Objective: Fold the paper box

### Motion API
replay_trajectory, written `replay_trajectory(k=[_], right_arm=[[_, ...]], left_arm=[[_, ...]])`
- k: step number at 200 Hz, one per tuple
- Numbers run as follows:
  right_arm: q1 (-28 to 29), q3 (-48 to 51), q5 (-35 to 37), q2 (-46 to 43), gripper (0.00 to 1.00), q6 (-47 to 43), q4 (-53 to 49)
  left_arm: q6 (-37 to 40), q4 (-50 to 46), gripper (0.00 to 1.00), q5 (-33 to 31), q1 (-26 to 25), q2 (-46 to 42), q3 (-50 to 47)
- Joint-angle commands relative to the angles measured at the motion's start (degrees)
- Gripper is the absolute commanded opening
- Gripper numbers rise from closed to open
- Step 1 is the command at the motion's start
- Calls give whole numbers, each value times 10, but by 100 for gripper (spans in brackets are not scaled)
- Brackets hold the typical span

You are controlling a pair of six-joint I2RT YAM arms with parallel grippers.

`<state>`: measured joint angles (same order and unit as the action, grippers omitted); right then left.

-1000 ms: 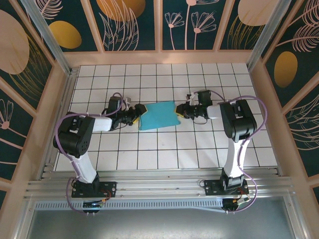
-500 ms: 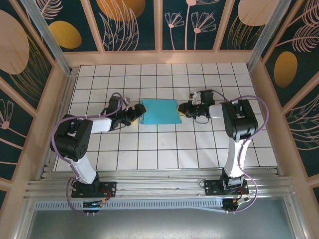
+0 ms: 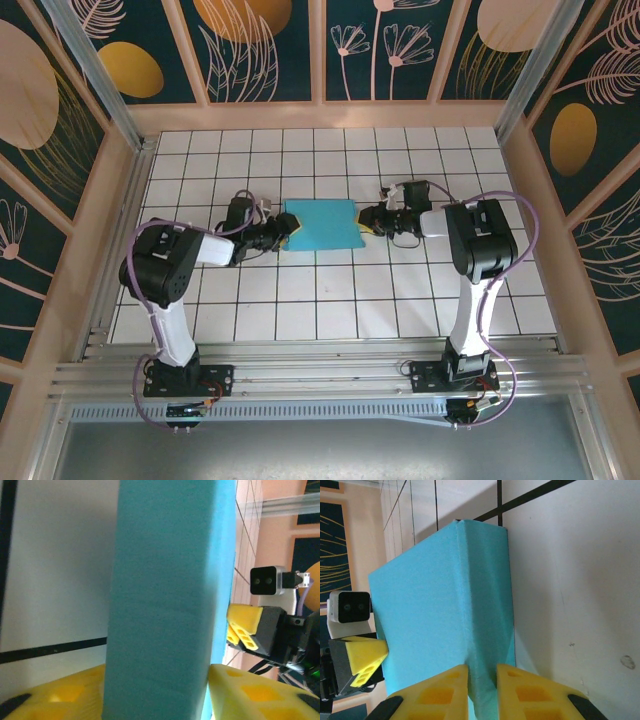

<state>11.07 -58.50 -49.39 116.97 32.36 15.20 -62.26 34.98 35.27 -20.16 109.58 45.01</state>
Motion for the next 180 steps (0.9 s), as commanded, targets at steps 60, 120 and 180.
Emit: replay_trajectory(k=[60, 120, 180], right_arm=[[-13, 55, 82, -135, 43, -2, -60], [156, 95, 336, -355, 74, -306, -32], [302, 238, 449, -354, 94, -806, 248]], left_arm=[[-63, -35, 25, -45, -2, -65, 2], [-146, -65, 24, -62, -3, -147, -24], [-182, -149, 27, -76, -2, -202, -15]])
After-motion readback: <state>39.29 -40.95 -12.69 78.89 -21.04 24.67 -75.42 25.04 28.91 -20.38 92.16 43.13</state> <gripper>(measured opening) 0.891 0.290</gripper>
